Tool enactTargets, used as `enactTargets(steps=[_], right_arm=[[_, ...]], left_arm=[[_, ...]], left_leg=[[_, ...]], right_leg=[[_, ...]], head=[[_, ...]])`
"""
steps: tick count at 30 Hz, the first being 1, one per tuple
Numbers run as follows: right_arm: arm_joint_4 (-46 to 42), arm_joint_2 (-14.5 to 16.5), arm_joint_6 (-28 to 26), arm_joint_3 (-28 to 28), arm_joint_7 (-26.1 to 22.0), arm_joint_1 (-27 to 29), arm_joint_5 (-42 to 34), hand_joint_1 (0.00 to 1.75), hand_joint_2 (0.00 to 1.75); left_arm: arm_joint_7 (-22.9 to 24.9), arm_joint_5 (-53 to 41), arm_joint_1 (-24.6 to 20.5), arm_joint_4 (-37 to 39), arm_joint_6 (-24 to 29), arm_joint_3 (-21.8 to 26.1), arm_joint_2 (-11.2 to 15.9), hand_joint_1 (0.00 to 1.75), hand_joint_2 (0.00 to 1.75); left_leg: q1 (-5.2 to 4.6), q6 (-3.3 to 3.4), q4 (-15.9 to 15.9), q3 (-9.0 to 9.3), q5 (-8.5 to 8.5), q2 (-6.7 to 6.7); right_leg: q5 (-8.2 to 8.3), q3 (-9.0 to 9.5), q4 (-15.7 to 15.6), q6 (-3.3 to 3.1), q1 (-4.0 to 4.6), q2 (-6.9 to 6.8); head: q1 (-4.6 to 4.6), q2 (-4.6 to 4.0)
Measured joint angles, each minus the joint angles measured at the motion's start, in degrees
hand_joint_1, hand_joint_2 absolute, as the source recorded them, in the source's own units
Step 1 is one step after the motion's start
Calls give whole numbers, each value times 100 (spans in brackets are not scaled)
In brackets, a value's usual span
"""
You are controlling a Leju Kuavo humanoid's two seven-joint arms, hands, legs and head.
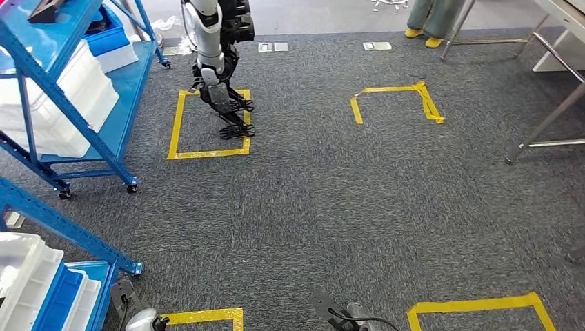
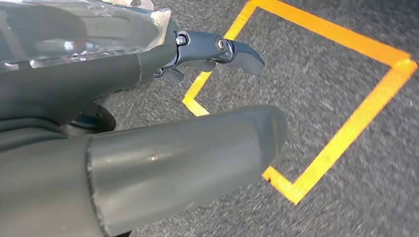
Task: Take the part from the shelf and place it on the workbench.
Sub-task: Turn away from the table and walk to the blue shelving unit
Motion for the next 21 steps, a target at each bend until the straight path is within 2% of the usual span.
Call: enactTargets(steps=[2,4,5,6,7,8,9,10,11,13,14,15,17,19,20,21], right_arm=[[1,-6,-3,0,-3,8,0,0,0],[3,-12,-4,0,-2,25,-1,0,0],[3,-15,-4,0,-2,29,-1,0,0],[4,-17,-4,0,-2,29,-1,0,0],[4,-22,-4,0,-2,26,-1,0,0],[4,-27,-4,0,-2,23,-1,0,0],[4,-31,-4,0,-2,22,-1,0,0],[5,-33,-4,0,-2,23,1,0,0],[5,-30,-3,0,-2,24,5,0,0],[5,-21,2,-1,-1,19,31,0,0],[5,-17,5,-2,2,9,50,0,0],[5,-14,9,-4,4,0,72,0,0],[5,-9,26,-7,9,-6,102,0,0],[6,-9,50,-7,15,-1,121,0,0],[6,-11,63,-7,19,-2,133,0,0],[6,-13,75,-7,21,-6,146,0,0]], left_arm=[[3,0,-14,1,-1,-1,-6,0,0],[6,1,-1,4,-3,-1,-13,0,0],[8,1,8,6,-3,1,-14,0,0],[9,1,14,8,-3,2,-13,0,0],[9,1,15,8,-4,2,-12,0,0],[9,0,13,9,-4,1,-12,0,0],[9,0,11,9,-5,1,-12,0,0],[13,1,11,9,-5,1,-12,0,0],[19,1,16,10,-4,1,-10,0,0],[48,7,38,13,-4,3,0,0,0],[63,12,50,15,-5,3,7,0,0],[77,18,57,19,-9,4,12,0,0],[97,29,58,28,-29,4,15,0,0],[127,49,72,41,-52,5,16,0,0],[148,58,88,47,-62,7,19,0,0],[168,65,101,52,-78,8,25,0,0]], left_leg=[[21,55,-16,5,23,-137],[24,71,-14,0,29,-293],[26,70,-13,0,31,-374],[31,65,-10,3,33,-453],[39,56,-5,7,36,-531],[47,36,5,3,38,-607],[44,7,27,-11,34,-677],[40,-29,44,-33,36,-732],[38,-69,50,-56,44,-783],[51,-138,35,-89,73,-847],[52,-165,55,-107,55,-776],[50,-189,149,-153,-15,-646],[45,-225,674,-389,-326,-324],[57,-251,1401,-727,-647,-208],[61,-259,1597,-816,-687,-190],[65,-264,1586,-802,-625,-171]], right_leg=[[-283,-295,644,-23,-26,300],[-511,-657,1358,-22,-39,410],[-507,-732,1472,11,-48,424],[-413,-694,1353,62,-62,436],[-254,-555,1031,122,-84,474],[-79,-368,608,183,-121,592],[58,-203,250,207,-146,706],[147,-94,11,204,-164,796],[186,-47,-97,179,-165,850],[219,-45,-107,99,-151,759],[233,-44,-115,67,-153,713],[245,-43,-125,23,-162,658],[243,-41,-134,-57,-147,525],[229,-44,-133,-106,-112,369],[223,-44,-132,-114,-103,292],[218,-41,-132,-119,-99,221]], head=[[15,0],[24,0],[24,0],[23,0],[24,0],[25,0],[25,0],[22,0],[20,0],[15,0],[11,0],[-1,0],[-25,0],[-32,0],[-33,0],[-33,0]])
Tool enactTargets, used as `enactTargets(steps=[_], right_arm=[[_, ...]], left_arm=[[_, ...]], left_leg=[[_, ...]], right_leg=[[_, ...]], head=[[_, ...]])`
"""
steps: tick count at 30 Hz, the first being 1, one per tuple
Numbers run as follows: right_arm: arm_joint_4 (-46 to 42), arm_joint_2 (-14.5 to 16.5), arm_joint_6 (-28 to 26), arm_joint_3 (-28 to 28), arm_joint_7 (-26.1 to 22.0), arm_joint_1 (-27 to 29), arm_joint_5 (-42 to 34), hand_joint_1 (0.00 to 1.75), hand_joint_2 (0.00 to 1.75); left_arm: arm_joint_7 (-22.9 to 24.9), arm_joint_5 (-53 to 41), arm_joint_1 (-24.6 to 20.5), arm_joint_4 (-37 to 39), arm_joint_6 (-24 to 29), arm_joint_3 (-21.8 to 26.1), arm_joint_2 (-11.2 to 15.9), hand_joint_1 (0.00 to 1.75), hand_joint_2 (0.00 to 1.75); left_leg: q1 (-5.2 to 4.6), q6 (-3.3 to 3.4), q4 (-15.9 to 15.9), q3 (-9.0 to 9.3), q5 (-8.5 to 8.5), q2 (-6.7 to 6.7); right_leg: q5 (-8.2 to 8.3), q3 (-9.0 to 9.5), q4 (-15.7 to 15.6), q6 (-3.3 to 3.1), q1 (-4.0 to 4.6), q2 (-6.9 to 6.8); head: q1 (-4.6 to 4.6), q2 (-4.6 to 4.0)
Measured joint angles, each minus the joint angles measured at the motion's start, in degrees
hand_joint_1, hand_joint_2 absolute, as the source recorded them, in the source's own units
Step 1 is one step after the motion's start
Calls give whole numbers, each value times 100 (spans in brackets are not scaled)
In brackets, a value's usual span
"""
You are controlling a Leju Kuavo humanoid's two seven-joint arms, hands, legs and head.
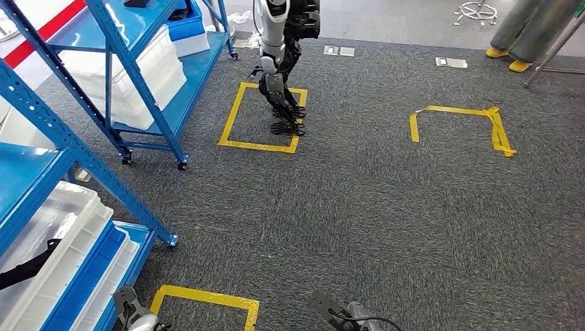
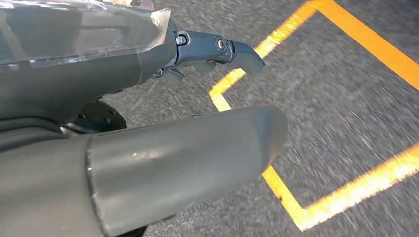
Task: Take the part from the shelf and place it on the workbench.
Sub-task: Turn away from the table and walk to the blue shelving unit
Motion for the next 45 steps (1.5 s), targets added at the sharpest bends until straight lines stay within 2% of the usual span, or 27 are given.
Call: enactTargets(steps=[1,3,5,7,8,10,12,14,15,16,18,20,21,24,26,27,28,30,31,32,34,36,38,40,42,44,45], right_arm=[[0,1,10,0,2,-6,13,0,0],[0,7,21,0,8,-23,27,0,0],[0,9,20,0,15,-37,33,0,0],[-2,12,13,0,19,-47,34,0,0],[-3,12,4,0,20,-53,34,0,0],[-7,10,-21,1,22,-66,32,0,0],[-6,0,-43,2,23,-56,26,0,0],[-3,-11,-54,2,30,-30,21,0,0],[-3,-16,-57,1,35,-21,20,0,0],[-2,-21,-60,-3,40,-19,20,0,0],[-2,-31,-68,-16,44,-28,20,0,0],[-2,-35,-77,-26,46,-35,20,0,0],[-2,-34,-79,-26,46,-36,20,0,0],[-2,-34,-80,-26,47,-35,19,0,0],[-2,-32,-88,-30,48,-37,20,0,0],[-2,-31,-98,-35,45,-36,28,0,0],[-3,-32,-110,-41,42,-34,36,0,0],[-4,-35,-135,-50,25,-31,52,0,0],[-5,-37,-145,-52,11,-34,52,0,0],[-5,-34,-154,-52,-7,-41,52,0,0],[-6,-32,-171,-53,-35,-51,56,0,0],[-5,-32,-184,-56,-41,-58,60,0,0],[-7,-29,-190,-59,-40,-72,61,0,0],[-10,-31,-194,-60,-40,-88,65,0,0],[-9,-41,-196,-61,-40,-82,74,0,0],[-6,-49,-188,-61,-41,-57,78,0,0],[-5,-52,-182,-61,-42,-47,79,0,0]], left_arm=[[17,-1,6,2,-17,-1,9,0,0],[43,-15,-9,3,-44,-3,30,0,0],[66,-44,-24,3,-50,-7,37,0,0],[88,-67,-17,3,-50,-9,42,0,0],[94,-68,-9,3,-48,-10,44,0,0],[52,-25,-13,2,-35,-7,45,0,0],[-45,76,-22,1,-17,1,28,0,0],[-119,140,-10,1,0,11,12,0,0],[-139,144,-2,2,10,19,9,0,0],[-151,143,2,2,19,27,9,0,0],[-162,135,-1,3,34,42,8,0,0],[-163,128,-3,3,42,46,7,0,0],[-163,126,-3,3,43,47,7,0,0],[-163,125,-3,3,44,47,7,0,0],[-163,125,1,3,62,50,5,0,0],[-163,123,-2,3,74,51,1,0,0],[-163,122,3,3,85,53,-4,0,0],[-165,120,15,4,88,54,-14,0,0],[-168,120,26,5,86,55,-14,0,0],[-173,119,26,4,85,55,-13,0,0],[-185,114,7,3,81,52,-11,0,0],[-191,102,-11,3,79,45,-17,0,0],[-192,86,-8,3,83,43,-15,0,0],[-196,74,-9,3,89,45,-11,0,0],[-202,68,-24,3,88,44,-21,0,0],[-205,72,-18,4,82,44,-30,0,0],[-205,76,-8,5,78,46,-31,0,0]], left_leg=[[3,2,-237,131,153,36],[-22,31,-1017,555,463,261],[-74,90,-1457,780,558,413],[-109,161,-1500,777,555,318],[-102,198,-1525,789,570,256],[-67,278,-1583,818,614,128],[-46,326,-1602,823,638,-9],[-45,337,-1599,816,644,-169],[-41,336,-1596,816,646,-253],[-34,330,-1591,819,646,-333],[-21,292,-1561,816,639,-484],[-31,243,-1517,794,625,-572],[-39,228,-1501,782,619,-589],[-42,224,-1497,778,617,-599],[-27,171,-1511,757,630,-606],[-17,120,-1257,622,490,-469],[-6,65,-839,407,299,-320],[2,6,-65,32,-10,-9],[5,6,-85,46,62,20],[5,19,-402,215,241,74],[-27,63,-1138,607,515,303],[-80,118,-1469,768,563,418],[-104,182,-1512,773,564,292],[-79,257,-1568,806,601,163],[-48,313,-1600,826,629,29],[-44,331,-1598,824,632,-132],[-44,331,-1596,824,631,-216]], right_leg=[[-6,7,0,-4,1,-68],[-27,28,2,7,26,-186],[-51,46,2,41,71,-294],[-65,73,-14,84,90,-408],[-84,77,-4,113,87,-410],[-228,-20,235,137,72,-199],[-518,-336,904,105,49,100],[-700,-654,1521,114,35,195],[-661,-689,1552,155,26,208],[-538,-613,1355,213,10,222],[-207,-276,581,331,-45,378],[-46,-64,97,367,-78,573],[-43,-46,45,360,-79,626],[-38,-44,44,346,-71,619],[-8,-28,35,273,-68,530],[6,-19,26,195,-63,421],[17,-11,18,115,-52,278],[9,-6,8,16,-29,21],[2,0,8,9,-22,-64],[-7,11,8,8,-21,-127],[-34,37,10,32,10,-236],[-64,62,0,80,56,-346],[-85,99,-24,133,72,-450],[-180,63,104,171,55,-280],[-448,-205,677,146,36,47],[-697,-585,1411,126,35,181],[-714,-691,1577,148,35,197]], head=[[-1,0],[-3,0],[6,0],[16,0],[14,0],[20,0],[30,0],[32,0],[32,0],[32,0],[34,0],[35,0],[35,0],[34,0],[30,0],[17,0],[4,0],[-19,0],[-20,0],[-20,0],[-20,0],[-8,0],[2,0],[4,0],[17,0],[26,0],[26,0]])
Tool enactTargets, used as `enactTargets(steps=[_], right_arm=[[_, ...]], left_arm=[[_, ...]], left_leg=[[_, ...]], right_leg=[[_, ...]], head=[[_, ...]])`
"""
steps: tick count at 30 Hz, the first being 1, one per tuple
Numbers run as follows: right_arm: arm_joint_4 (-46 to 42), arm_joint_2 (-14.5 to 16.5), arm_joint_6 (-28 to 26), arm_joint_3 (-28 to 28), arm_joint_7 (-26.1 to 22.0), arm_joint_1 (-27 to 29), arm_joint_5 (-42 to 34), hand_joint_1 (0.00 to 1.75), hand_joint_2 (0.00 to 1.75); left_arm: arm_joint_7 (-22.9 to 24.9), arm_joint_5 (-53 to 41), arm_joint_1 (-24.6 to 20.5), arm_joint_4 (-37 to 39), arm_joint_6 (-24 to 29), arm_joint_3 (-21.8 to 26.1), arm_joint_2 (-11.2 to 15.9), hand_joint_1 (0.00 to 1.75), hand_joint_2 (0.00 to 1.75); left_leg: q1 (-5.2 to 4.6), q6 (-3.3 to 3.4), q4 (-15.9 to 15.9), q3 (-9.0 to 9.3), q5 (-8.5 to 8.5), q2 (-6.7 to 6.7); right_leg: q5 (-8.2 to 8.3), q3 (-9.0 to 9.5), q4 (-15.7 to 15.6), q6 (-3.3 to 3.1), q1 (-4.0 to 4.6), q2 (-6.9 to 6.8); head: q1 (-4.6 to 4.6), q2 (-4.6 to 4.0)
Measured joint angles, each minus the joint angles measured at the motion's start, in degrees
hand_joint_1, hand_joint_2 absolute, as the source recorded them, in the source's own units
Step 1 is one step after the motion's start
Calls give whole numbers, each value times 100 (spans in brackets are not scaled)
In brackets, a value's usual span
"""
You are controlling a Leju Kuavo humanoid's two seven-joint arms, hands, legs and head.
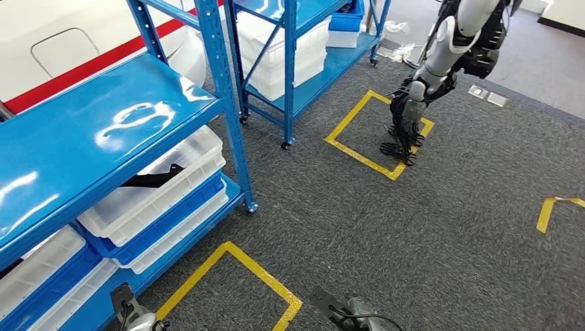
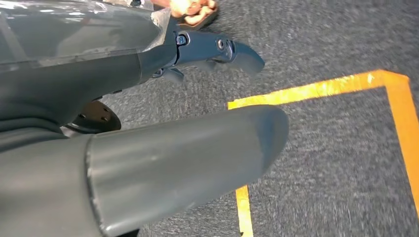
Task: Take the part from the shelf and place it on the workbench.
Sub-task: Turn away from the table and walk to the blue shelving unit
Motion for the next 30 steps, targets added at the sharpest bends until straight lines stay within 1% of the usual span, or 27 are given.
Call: enactTargets(steps=[1,2,3,4,5,6,8,9,10,11,12,13,14,15,16,17,18,19,20,21,22,24,25,26,28,29,30], right_arm=[[0,-3,6,0,-2,4,1,0,0],[-1,-7,9,0,-4,2,3,0,0],[-1,-10,10,0,-6,-2,6,0,0],[-1,-13,13,0,-8,-7,10,0,0],[0,-16,16,0,-9,-11,15,0,0],[1,-16,21,0,-11,-12,20,0,0],[0,-9,27,-1,-21,-20,30,0,0],[-1,-7,28,-3,-29,-29,32,0,0],[-2,-2,28,-5,-39,-39,33,0,0],[-2,2,28,-8,-48,-46,34,0,0],[-1,1,28,-10,-54,-45,34,0,0],[-1,1,28,-10,-59,-39,34,0,0],[0,-4,28,-12,-60,-32,34,0,0],[1,-9,27,-14,-60,-28,34,0,0],[0,-12,27,-16,-60,-29,33,0,0],[-1,-12,27,-19,-60,-32,30,0,0],[-1,-10,26,-25,-60,-35,22,0,0],[-2,-9,26,-33,-60,-36,12,0,0],[-2,-8,26,-44,-60,-36,0,0,0],[-2,-8,26,-55,-60,-35,-12,0,0],[-2,-9,26,-63,-60,-33,-20,0,0],[-2,-7,26,-69,-59,-37,-27,0,0],[-3,-9,26,-69,-59,-38,-27,0,0],[-3,-12,26,-70,-59,-39,-26,0,0],[-1,-24,27,-72,-60,-22,-23,0,0],[1,-28,27,-72,-60,-9,-22,0,0],[3,-33,28,-72,-59,4,-22,0,0]], left_arm=[[0,4,7,0,-3,2,1,0,0],[0,8,10,0,-5,3,2,0,0],[0,14,10,0,-6,3,2,0,0],[-1,18,8,-1,-6,3,3,0,0],[-1,24,8,-1,-6,3,3,0,0],[-2,29,10,-1,-6,3,4,0,0],[-2,35,16,-1,-3,4,11,0,0],[-2,37,19,-1,0,4,15,0,0],[-2,38,16,-1,5,4,19,0,0],[-2,39,5,-1,8,2,20,0,0],[-2,39,-6,-1,10,-1,17,0,0],[-2,38,-13,-1,10,-3,14,0,0],[-2,38,-12,0,10,-4,11,0,0],[-2,36,-4,0,11,-4,9,0,0],[-2,32,3,0,13,-4,8,0,0],[-2,22,5,0,16,-4,9,0,0],[-2,10,-3,0,20,-5,11,0,0],[-2,-3,-18,0,25,-7,11,0,0],[-2,-15,-39,0,30,-10,9,0,0],[-1,-22,-58,0,38,-14,3,0,0],[1,-27,-72,0,47,-16,-3,0,0],[7,-31,-82,0,70,-16,-9,0,0],[9,-33,-84,0,81,-15,-12,0,0],[11,-34,-94,0,88,-15,-17,0,0],[11,-37,-110,0,94,-17,-39,0,0],[11,-37,-109,1,93,-19,-48,0,0],[11,-36,-98,2,92,-19,-55,0,0]], left_leg=[[2,-2,2,4,-1,-87],[8,-8,6,12,-4,-172],[16,-22,12,15,-10,-254],[11,-45,31,12,-20,-330],[7,-71,46,0,-26,-391],[0,-98,54,-18,-26,-439],[5,-150,45,-44,-11,-512],[3,-178,61,-55,-25,-442],[-1,-208,134,-85,-76,-307],[-4,-234,325,-168,-191,-131],[-5,-257,633,-309,-354,60],[4,-276,1013,-496,-530,160],[17,-289,1385,-688,-671,204],[27,-295,1616,-815,-722,219],[34,-294,1634,-836,-663,229],[36,-281,1435,-743,-511,255],[31,-254,1061,-551,-309,329],[4,-222,662,-340,-159,485],[-28,-188,349,-179,-61,614],[-63,-162,159,-86,-25,706],[-96,-145,98,-68,-40,731],[-94,-102,54,-67,-11,576],[-77,-71,21,-52,12,502],[-52,-36,-11,-36,40,427],[-22,9,-39,-28,71,264],[-16,19,-37,-33,76,175],[-13,20,-35,-34,77,88]], right_leg=[[81,-1,-64,43,-4,11],[241,108,-352,98,-15,39],[432,277,-764,153,-37,127],[589,438,-1143,181,-54,229],[690,554,-1403,179,-70,307],[732,608,-1523,154,-73,359],[751,628,-1541,76,-69,286],[759,636,-1549,48,-74,245],[763,649,-1559,6,-85,195],[761,662,-1570,-39,-93,138],[751,674,-1572,-83,-79,74],[740,679,-1572,-127,-65,1],[730,682,-1571,-151,-50,-76],[723,684,-1570,-166,-41,-149],[717,687,-1569,-173,-36,-215],[708,697,-1569,-175,-32,-277],[697,712,-1570,-173,-27,-334],[683,729,-1569,-165,-14,-389],[666,743,-1569,-147,12,-444],[652,755,-1571,-127,36,-502],[640,766,-1577,-102,55,-565],[615,783,-1584,-48,70,-658],[579,770,-1538,-24,66,-589],[496,704,-1384,-17,61,-448],[225,404,-753,-36,35,-109],[90,208,-370,-44,25,-25],[22,58,-101,-28,15,5]], head=[[-1,0],[-1,0],[1,0],[1,0],[0,0],[-2,0],[-6,0],[-8,0],[-19,0],[-30,0],[-41,0],[-51,0],[-51,0],[-51,0],[-52,0],[-52,0],[-52,0],[-52,0],[-50,0],[-47,0],[-44,0],[-42,1],[-41,1],[-39,1],[-27,0],[-21,0],[-18,0]])
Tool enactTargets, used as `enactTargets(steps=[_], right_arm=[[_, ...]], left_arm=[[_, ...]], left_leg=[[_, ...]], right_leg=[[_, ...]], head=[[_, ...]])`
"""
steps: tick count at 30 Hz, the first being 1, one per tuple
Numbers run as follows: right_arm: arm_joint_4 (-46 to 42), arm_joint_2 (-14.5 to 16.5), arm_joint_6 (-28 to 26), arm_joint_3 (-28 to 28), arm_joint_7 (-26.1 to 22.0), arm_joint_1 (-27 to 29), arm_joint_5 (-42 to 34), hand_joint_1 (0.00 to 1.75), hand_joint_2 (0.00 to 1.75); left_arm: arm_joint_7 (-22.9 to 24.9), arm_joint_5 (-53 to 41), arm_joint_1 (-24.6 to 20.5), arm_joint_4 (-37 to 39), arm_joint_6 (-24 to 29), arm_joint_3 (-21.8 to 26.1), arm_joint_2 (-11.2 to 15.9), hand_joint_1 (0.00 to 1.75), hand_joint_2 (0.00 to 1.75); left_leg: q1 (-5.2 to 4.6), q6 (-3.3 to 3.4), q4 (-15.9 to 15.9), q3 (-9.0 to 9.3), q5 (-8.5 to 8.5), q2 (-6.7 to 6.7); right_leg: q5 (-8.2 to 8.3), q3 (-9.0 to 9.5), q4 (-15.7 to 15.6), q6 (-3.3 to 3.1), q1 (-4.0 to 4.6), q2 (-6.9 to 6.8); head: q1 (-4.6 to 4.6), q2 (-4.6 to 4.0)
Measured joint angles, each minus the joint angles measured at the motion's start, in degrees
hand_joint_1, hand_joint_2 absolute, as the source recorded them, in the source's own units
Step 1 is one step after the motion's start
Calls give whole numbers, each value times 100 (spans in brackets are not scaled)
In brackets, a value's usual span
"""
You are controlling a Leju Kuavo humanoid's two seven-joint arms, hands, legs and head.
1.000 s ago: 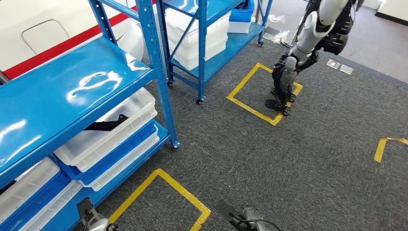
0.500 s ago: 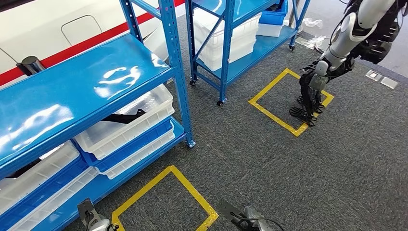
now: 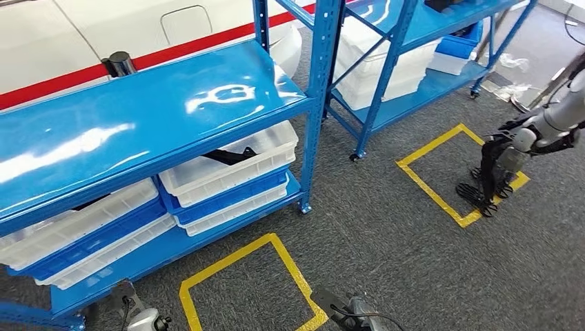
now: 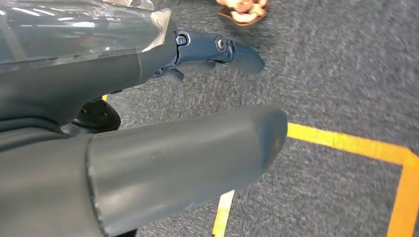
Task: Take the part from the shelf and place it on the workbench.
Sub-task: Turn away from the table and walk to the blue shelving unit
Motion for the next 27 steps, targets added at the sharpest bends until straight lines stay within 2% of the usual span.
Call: enactTargets(steps=[1,2,3,4,5,6,7,9,10,11,13,15,16,17,19,21,23,25,27], right_arm=[[1,-5,0,-1,1,7,0,0,0],[2,-10,1,-2,1,8,0,0,0],[2,-15,2,-3,2,5,0,0,0],[2,-20,6,-6,1,1,0,0,0],[3,-22,13,-9,1,-2,0,0,0],[3,-22,22,-13,1,-3,0,0,0],[4,-20,31,-16,1,1,0,0,0],[3,-13,41,-21,2,1,1,0,0],[2,-10,42,-24,1,-6,1,0,0],[1,-6,42,-26,1,-15,2,0,0],[1,-3,42,-31,-1,-16,3,0,0],[2,-5,46,-34,-1,1,3,0,0],[2,-7,55,-36,0,3,4,0,0],[2,-8,59,-37,2,0,6,0,0],[2,-2,42,-38,19,-17,7,0,0],[2,3,1,-41,45,-37,7,0,0],[2,8,-16,-46,57,-45,7,0,0],[0,13,-16,-49,59,-49,5,0,0],[-2,10,-11,-53,59,-58,1,0,0]], left_arm=[[0,-1,11,2,1,1,-2,0,0],[0,-1,19,3,1,2,-2,0,0],[0,-2,22,4,1,2,-2,0,0],[-1,-3,22,4,2,1,-2,0,0],[-1,-3,21,4,3,1,-2,0,0],[-2,-4,22,4,5,0,-2,0,0],[-2,-4,25,4,8,0,0,0,0],[-2,-4,32,5,14,0,6,0,0],[-2,-4,34,6,16,0,10,0,0],[-3,-4,31,7,18,-1,12,0,0],[-4,-4,21,7,20,-8,11,0,0],[-4,-4,28,10,17,-21,9,0,0],[-4,-3,39,14,13,-26,9,0,0],[-7,3,49,17,8,-28,11,0,0],[-15,21,52,20,3,-28,16,0,0],[-27,46,40,21,2,-28,17,0,0],[-33,72,39,22,2,-26,19,0,0],[-31,83,41,22,0,-23,24,0,0],[-23,80,27,22,-11,-24,27,0,0]], left_leg=[[4,-2,3,0,1,-84],[11,-8,8,1,2,-168],[21,-23,19,2,1,-251],[29,-49,38,-7,-4,-326],[27,-81,64,-23,-12,-397],[22,-121,82,-46,-13,-452],[17,-159,87,-68,-6,-497],[31,-220,75,-95,15,-554],[32,-246,110,-113,-9,-479],[32,-272,241,-174,-91,-345],[29,-318,825,-447,-403,-19],[51,-348,1515,-791,-683,105],[58,-352,1651,-859,-696,125],[62,-348,1568,-812,-608,137],[61,-307,878,-430,-273,176],[28,-255,271,-95,-104,233],[-20,-210,130,-29,-119,244],[-18,-139,67,6,-90,212],[13,-61,-21,66,-42,183]], right_leg=[[17,-67,86,39,-11,10],[130,-18,-70,98,-28,19],[305,129,-421,169,-53,60],[466,304,-824,226,-90,169],[594,461,-1162,249,-114,263],[664,553,-1362,237,-128,337],[681,583,-1425,199,-125,369],[711,587,-1431,112,-119,272],[718,595,-1440,73,-126,227],[723,604,-1449,20,-136,171],[714,619,-1457,-66,-118,43],[700,619,-1455,-103,-85,-88],[696,619,-1454,-108,-76,-139],[693,620,-1454,-110,-72,-178],[688,630,-1454,-107,-70,-228],[680,624,-1451,-77,-36,-256],[681,623,-1466,-21,-15,-276],[668,632,-1473,44,-25,-266],[519,516,-1207,53,-26,-163]], head=[[1,0],[1,0],[1,0],[2,0],[4,0],[3,0],[2,0],[-4,0],[-9,0],[-19,0],[-40,0],[-47,0],[-47,0],[-47,0],[-46,0],[-44,1],[-40,1],[-39,0],[-31,0]])
